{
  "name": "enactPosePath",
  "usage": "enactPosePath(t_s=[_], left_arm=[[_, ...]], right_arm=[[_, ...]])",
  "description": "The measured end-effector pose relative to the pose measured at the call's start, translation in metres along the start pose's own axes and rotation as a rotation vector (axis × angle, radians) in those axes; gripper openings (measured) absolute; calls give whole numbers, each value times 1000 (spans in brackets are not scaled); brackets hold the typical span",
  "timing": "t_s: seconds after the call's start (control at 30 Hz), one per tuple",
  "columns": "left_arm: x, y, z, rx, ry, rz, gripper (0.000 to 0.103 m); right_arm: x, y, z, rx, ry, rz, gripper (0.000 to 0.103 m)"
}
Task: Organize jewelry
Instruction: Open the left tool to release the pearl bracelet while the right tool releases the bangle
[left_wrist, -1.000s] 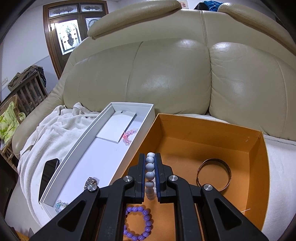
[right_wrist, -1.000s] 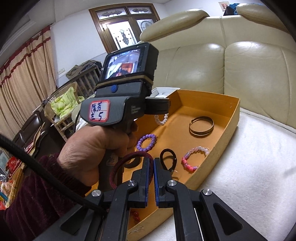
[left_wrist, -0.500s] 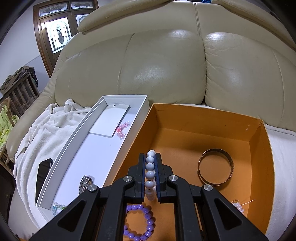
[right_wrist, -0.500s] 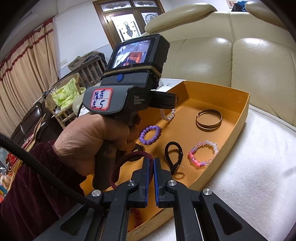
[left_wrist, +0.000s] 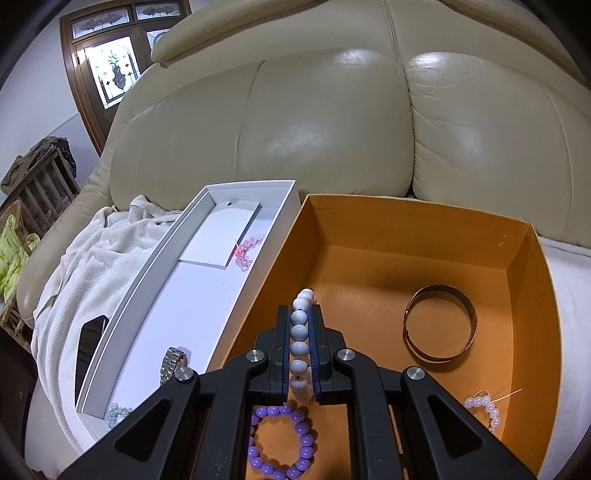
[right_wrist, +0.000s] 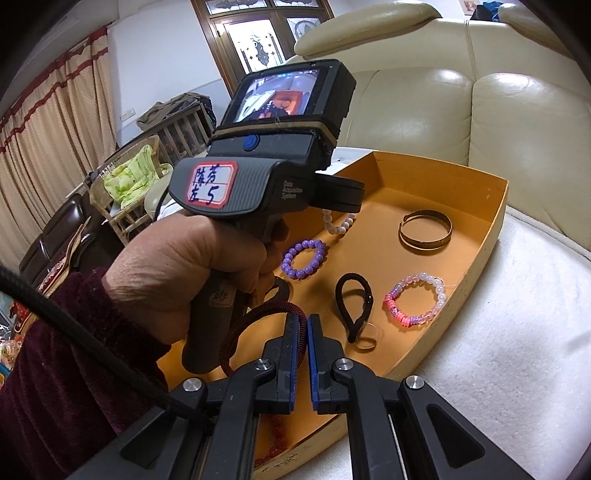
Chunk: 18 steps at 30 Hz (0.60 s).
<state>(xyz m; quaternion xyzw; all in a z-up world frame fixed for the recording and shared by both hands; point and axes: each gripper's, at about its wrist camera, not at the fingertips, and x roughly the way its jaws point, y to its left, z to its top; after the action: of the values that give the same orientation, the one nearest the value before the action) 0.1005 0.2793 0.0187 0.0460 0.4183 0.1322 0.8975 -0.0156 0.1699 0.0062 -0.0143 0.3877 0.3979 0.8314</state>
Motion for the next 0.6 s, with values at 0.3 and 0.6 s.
enactPosePath(t_s=[0.3, 0.6], left_arm=[[2, -1, -2, 25, 14, 16, 10], [-1, -3, -2, 41, 11, 28, 39]], right_arm=[[4, -3, 1, 20, 10, -4, 7], [9, -10, 3, 67, 41, 43, 16]])
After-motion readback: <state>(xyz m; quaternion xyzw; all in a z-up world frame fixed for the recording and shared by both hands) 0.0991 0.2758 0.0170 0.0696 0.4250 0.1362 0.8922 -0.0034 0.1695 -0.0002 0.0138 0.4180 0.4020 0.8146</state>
